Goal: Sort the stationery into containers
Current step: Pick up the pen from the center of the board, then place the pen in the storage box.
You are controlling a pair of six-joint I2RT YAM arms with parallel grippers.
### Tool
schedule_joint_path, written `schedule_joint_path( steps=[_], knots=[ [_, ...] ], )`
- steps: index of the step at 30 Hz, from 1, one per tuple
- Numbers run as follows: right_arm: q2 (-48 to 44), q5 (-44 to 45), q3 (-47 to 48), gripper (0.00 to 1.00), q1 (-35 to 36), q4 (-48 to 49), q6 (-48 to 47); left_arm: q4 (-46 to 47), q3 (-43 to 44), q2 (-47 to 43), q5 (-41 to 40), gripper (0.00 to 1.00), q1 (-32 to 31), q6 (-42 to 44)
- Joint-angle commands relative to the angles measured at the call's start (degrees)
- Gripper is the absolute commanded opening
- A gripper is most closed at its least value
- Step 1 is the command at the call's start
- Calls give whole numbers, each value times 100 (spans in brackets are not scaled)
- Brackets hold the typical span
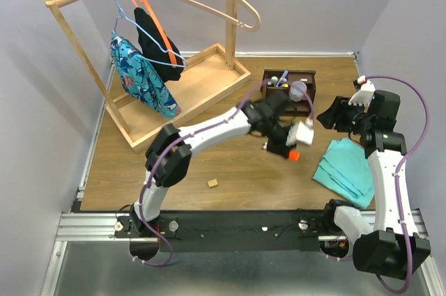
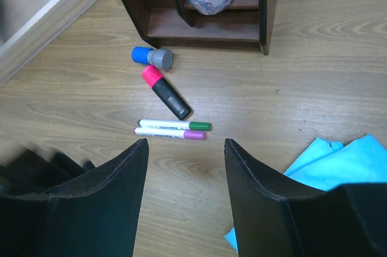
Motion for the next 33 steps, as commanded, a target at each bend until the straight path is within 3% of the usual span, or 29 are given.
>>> schedule_joint_path(
  steps=[1, 2, 3, 5, 9, 12, 20, 33],
  knots=[
    [166, 34, 102, 61, -45, 133, 1, 2159, 728, -368, 1364, 19, 1250, -2566],
    [192, 43, 102, 61, -45, 133, 1, 3846, 649, -324, 1400, 19, 1411, -3792],
    [210, 61, 102, 61, -45, 133, -25, 4776, 544, -245, 1400, 19, 1578, -4500],
    [298, 78, 93, 61, -45, 133, -60, 6429, 770, 244, 1365, 19, 1885, -5269],
    [447, 157, 76, 61, -45, 72, -192, 6534, 1946, 1029, 1155, 20, 2053, -4990],
    [544, 298, 146, 61, -45, -34, -315, 6815, 2282, 1486, 979, 20, 2238, -4990],
    [922, 535, 366, 61, -98, -298, -579, 7597, 2520, 2321, 882, 20, 2572, -5631],
    [1388, 720, 524, 61, -238, -307, -825, 8037, 2714, 3157, 917, 20, 2810, -6106]
  ],
)
